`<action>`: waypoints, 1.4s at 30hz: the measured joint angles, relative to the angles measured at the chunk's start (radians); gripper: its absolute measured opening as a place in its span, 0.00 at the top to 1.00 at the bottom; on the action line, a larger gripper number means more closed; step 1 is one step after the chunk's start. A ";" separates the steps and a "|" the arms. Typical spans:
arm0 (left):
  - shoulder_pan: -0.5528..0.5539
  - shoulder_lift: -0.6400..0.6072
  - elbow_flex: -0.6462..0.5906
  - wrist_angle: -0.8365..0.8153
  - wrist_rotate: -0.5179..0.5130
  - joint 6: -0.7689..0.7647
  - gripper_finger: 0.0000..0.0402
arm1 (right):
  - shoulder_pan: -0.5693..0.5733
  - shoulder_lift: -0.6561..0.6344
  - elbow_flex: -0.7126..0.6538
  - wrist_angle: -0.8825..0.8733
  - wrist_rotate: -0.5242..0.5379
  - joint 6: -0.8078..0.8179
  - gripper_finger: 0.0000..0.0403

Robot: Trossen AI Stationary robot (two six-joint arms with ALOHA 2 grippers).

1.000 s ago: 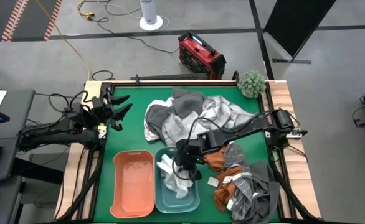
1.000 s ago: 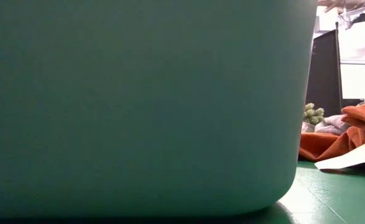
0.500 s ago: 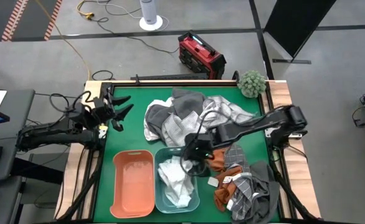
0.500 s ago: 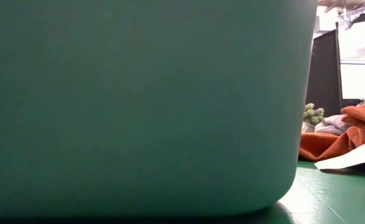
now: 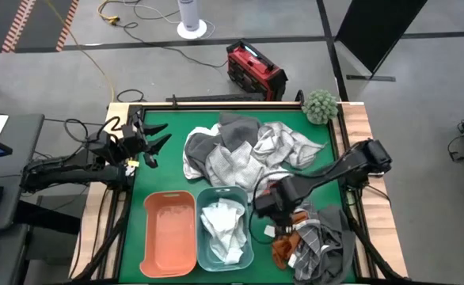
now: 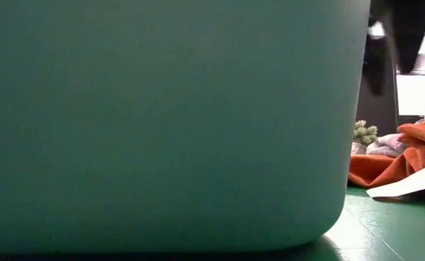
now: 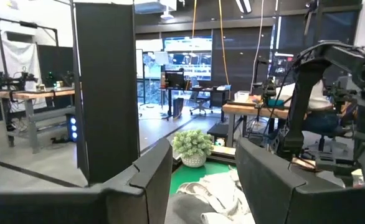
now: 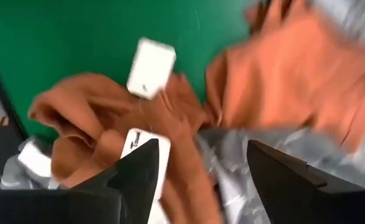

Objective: Sort towels by color in basket
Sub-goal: Put the gray checkered towel into the orange bin

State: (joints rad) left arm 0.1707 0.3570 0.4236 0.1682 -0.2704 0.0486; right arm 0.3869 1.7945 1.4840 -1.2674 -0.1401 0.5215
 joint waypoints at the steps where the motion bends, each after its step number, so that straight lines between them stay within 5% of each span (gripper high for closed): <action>1: 0.000 0.000 0.000 0.000 -0.001 0.000 0.58 | 0.013 0.008 0.000 -0.029 -0.022 0.041 0.35; 9: 0.000 0.000 0.026 -0.008 -0.004 0.011 0.58 | 0.117 0.003 0.000 -0.211 -0.191 0.350 0.36; 19: 0.000 0.000 0.052 -0.039 -0.004 0.065 0.59 | 0.189 0.002 -0.088 -0.187 -0.187 0.468 0.39; 23: 0.000 0.000 0.052 -0.027 -0.004 0.079 0.59 | 0.189 0.003 -0.178 -0.080 -0.187 0.442 0.55; 28: 0.000 0.000 0.052 -0.015 -0.004 0.079 0.58 | 0.181 0.003 -0.193 -0.057 -0.186 0.366 0.91; 30: 0.000 0.000 0.052 -0.015 -0.004 0.079 0.58 | 0.176 -0.008 -0.177 -0.075 -0.169 0.345 0.95; 35: 0.000 0.000 0.052 -0.016 -0.003 0.066 0.59 | 0.158 -0.107 -0.102 -0.097 -0.002 0.336 0.95; 42: 0.000 0.000 0.052 -0.023 -0.001 -0.010 0.58 | 0.130 -0.316 -0.007 -0.017 0.514 0.312 0.96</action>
State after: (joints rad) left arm 0.1707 0.3569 0.4759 0.1457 -0.2711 0.0386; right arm 0.5164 1.4788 1.4767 -1.2847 0.3741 0.8335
